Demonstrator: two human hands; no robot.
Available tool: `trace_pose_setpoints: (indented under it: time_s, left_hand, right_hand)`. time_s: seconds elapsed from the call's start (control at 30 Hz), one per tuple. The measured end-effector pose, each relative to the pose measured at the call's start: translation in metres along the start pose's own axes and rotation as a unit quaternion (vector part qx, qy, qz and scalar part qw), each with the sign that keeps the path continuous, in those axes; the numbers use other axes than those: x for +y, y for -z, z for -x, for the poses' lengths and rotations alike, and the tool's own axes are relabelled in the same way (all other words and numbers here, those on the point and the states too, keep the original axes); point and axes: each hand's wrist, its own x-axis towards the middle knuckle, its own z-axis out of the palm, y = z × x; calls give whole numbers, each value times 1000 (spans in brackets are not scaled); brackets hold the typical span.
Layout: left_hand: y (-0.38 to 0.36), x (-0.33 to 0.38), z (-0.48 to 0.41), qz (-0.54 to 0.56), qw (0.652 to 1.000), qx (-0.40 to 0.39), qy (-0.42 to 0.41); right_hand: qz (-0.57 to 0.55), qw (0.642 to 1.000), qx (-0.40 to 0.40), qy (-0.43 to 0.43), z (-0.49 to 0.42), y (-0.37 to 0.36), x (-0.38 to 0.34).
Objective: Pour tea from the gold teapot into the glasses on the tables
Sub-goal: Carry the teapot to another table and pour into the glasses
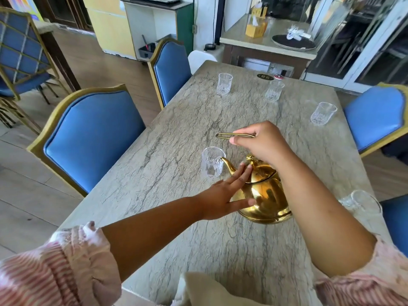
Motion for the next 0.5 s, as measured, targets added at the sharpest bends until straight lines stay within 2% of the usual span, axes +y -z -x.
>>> trace_pose_setpoints:
  time_s: [0.5]
  left_hand:
    - [4, 1, -3, 57, 998, 2, 9]
  right_hand:
    - [32, 999, -36, -16, -8, 5, -10]
